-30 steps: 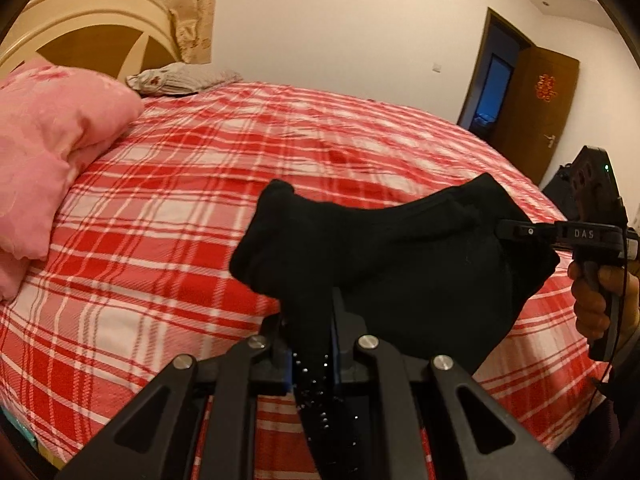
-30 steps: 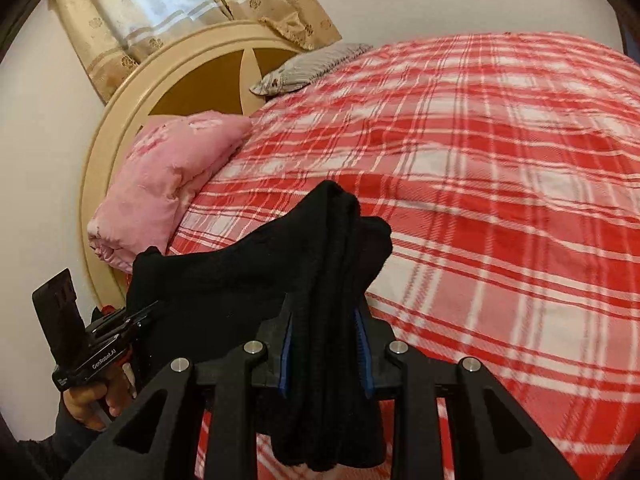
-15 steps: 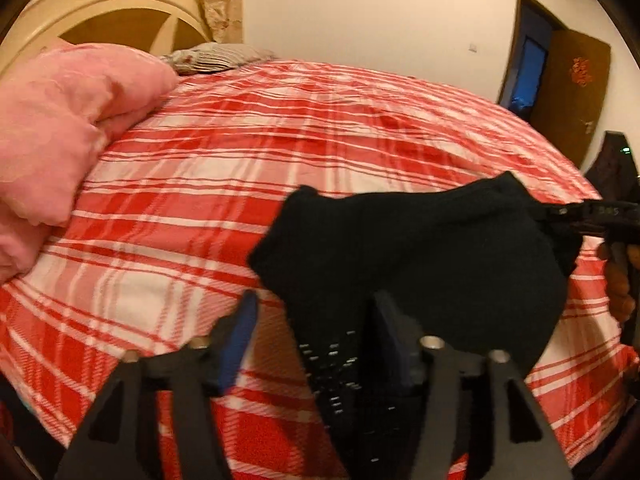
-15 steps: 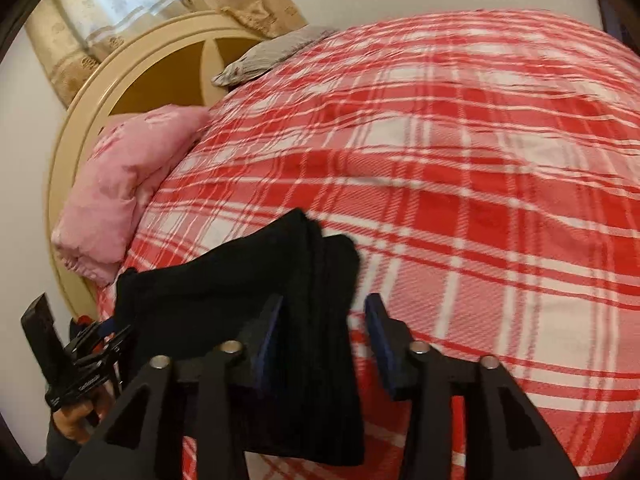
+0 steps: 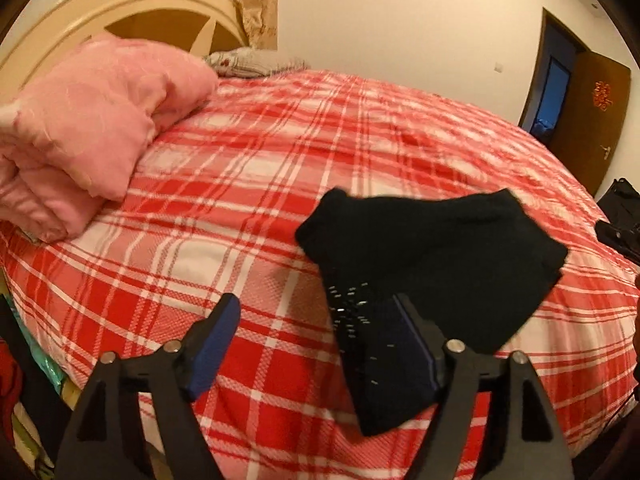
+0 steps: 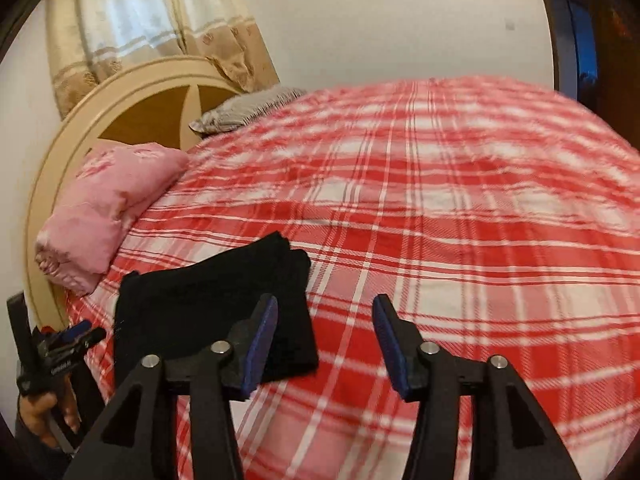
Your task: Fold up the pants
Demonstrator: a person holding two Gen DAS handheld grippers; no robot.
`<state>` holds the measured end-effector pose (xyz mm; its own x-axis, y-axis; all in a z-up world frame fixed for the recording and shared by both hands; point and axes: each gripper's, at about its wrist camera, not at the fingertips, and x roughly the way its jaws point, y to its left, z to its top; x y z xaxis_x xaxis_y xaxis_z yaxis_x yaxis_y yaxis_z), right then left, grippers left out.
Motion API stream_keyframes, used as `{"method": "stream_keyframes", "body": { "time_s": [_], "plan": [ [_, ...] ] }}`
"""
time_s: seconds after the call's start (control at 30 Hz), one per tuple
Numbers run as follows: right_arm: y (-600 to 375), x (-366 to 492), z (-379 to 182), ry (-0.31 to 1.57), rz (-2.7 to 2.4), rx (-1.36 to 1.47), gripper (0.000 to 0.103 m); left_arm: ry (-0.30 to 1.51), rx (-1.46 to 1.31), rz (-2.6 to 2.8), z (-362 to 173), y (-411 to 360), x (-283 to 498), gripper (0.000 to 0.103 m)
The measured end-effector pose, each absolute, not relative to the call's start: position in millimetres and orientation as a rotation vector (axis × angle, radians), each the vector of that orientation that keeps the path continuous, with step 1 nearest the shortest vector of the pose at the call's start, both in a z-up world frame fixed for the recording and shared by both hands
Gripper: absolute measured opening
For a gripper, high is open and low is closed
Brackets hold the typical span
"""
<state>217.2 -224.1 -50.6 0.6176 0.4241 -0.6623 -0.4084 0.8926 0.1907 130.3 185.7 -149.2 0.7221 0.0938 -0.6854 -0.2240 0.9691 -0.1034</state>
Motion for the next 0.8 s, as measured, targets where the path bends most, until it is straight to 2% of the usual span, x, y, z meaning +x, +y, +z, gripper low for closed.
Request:
{"method": "stream_keyframes", "body": {
  "time_s": [0.07,0.17,0.33,0.4,0.8],
  "plan": [
    [-231.4,195.6,-36.1,0.729,0.484,0.007,0.062,0.708,-0.181,0.163,-136.1,178.6,121.5,0.086],
    [-239.5,173.4,-19.2,0.684,0.487,0.01,0.063,0.664,-0.175,0.149,-118.5,169.6,109.8,0.091],
    [-244.5,150.9,-7.5,0.638,0.48,0.034,0.063,0.61,-0.158,0.123,-95.6,158.6,98.0,0.092],
    [-240.2,146.8,-4.9,0.639,0.493,0.016,0.064,0.59,-0.151,0.121,-88.9,155.8,92.1,0.096],
    [-227.2,130.0,1.5,0.602,0.498,-0.027,0.064,0.574,-0.137,0.121,-88.2,152.4,86.6,0.096]
  ]
}}
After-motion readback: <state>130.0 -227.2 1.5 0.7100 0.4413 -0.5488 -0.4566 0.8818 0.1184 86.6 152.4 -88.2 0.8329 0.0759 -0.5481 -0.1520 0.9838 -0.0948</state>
